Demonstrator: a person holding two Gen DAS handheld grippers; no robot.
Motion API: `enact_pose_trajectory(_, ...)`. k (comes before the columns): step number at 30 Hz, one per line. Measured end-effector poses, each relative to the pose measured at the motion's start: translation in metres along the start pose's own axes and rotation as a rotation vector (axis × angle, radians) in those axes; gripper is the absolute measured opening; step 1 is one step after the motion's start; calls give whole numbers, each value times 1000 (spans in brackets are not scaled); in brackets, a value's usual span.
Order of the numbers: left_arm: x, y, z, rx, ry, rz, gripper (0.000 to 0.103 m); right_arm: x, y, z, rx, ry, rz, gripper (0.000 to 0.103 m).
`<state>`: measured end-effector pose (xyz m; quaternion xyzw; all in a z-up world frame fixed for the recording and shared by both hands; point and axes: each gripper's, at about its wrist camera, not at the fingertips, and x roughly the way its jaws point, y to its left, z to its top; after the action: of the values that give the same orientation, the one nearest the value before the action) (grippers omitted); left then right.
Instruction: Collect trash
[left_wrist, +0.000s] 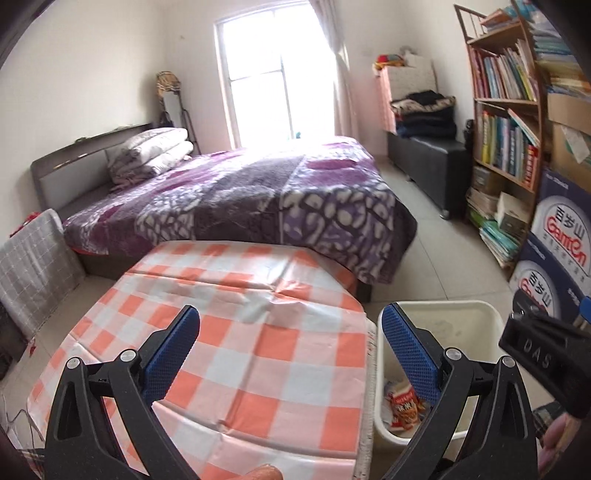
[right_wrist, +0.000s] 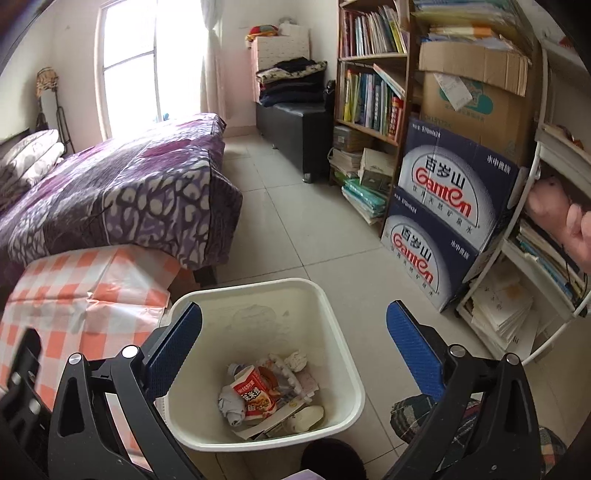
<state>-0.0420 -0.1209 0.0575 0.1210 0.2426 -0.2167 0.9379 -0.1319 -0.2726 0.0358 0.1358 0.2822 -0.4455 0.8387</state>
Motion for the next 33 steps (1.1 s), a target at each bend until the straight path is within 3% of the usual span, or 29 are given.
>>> enact_pose_trajectory(6, 9, 22, 4, -77, 45, -12, 96, -9, 15, -4, -68, -78, -9, 96)
enact_pose_trajectory(11, 15, 22, -1, -82, 69, -9, 96, -13, 21, -4, -96, -108, -1, 96)
enact_pose_trajectory(33, 21, 22, -4, -90, 96, -2, 96, -13, 24, -5, -102, -97, 25, 96)
